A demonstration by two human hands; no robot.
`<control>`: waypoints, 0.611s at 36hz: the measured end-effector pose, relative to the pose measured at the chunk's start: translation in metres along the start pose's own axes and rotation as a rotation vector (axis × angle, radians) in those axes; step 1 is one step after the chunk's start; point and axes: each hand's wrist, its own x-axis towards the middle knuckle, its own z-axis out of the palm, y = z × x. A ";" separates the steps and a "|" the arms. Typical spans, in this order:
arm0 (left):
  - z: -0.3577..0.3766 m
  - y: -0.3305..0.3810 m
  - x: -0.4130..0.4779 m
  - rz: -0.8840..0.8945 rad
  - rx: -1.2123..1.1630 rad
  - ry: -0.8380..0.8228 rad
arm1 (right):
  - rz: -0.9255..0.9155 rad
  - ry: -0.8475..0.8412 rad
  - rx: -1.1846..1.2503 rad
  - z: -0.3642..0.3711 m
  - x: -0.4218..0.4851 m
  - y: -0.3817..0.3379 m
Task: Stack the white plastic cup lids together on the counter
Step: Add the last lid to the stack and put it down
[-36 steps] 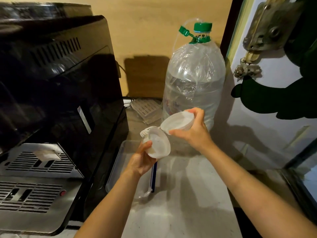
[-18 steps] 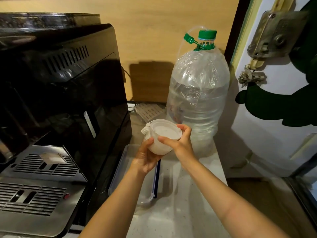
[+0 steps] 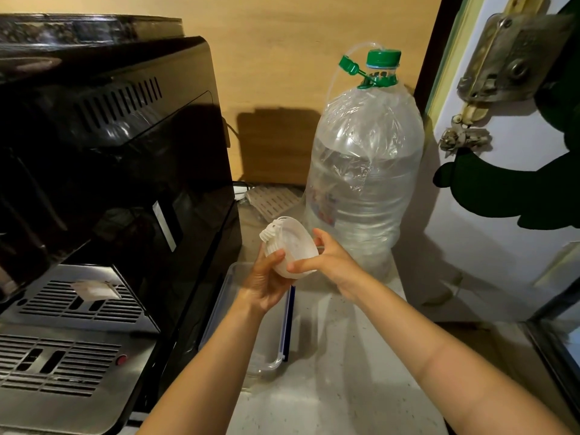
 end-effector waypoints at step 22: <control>-0.004 0.005 0.005 0.005 0.184 -0.055 | -0.021 -0.140 -0.328 -0.008 0.015 -0.014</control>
